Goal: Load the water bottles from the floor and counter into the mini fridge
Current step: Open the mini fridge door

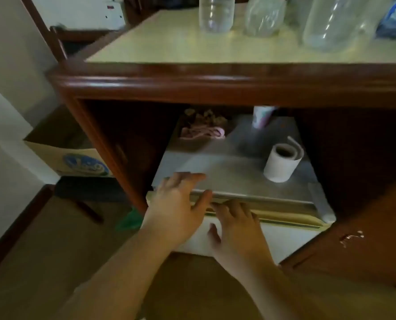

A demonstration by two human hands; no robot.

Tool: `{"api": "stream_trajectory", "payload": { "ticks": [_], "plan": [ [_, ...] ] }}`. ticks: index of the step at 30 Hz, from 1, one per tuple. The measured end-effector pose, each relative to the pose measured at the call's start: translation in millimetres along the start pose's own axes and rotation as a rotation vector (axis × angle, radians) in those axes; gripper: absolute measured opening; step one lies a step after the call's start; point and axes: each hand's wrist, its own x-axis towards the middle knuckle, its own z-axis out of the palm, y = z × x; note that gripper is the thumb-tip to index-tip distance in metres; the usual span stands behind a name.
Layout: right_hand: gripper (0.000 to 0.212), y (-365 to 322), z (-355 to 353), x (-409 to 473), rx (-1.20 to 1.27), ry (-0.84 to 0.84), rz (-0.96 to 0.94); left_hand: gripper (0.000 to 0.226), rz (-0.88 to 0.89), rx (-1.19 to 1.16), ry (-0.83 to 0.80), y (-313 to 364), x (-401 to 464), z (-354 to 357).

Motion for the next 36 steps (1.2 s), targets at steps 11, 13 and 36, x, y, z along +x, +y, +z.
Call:
{"api": "stream_trajectory", "payload": {
  "ticks": [11,13,36],
  "plan": [
    [0.037,43.0,119.0,19.1,-0.111,0.586,-0.105,0.054,-0.019,0.183,-0.129,-70.2,81.8,95.5],
    [0.041,42.6,124.5,16.7,-0.116,0.593,-0.120,0.056,0.001,0.205,-0.119,-72.4,83.0,99.4],
    [0.023,37.6,45.0,-135.3,0.150,0.477,0.266,0.053,0.028,0.426,-0.218,-72.9,91.4,106.7]
  ]
}}
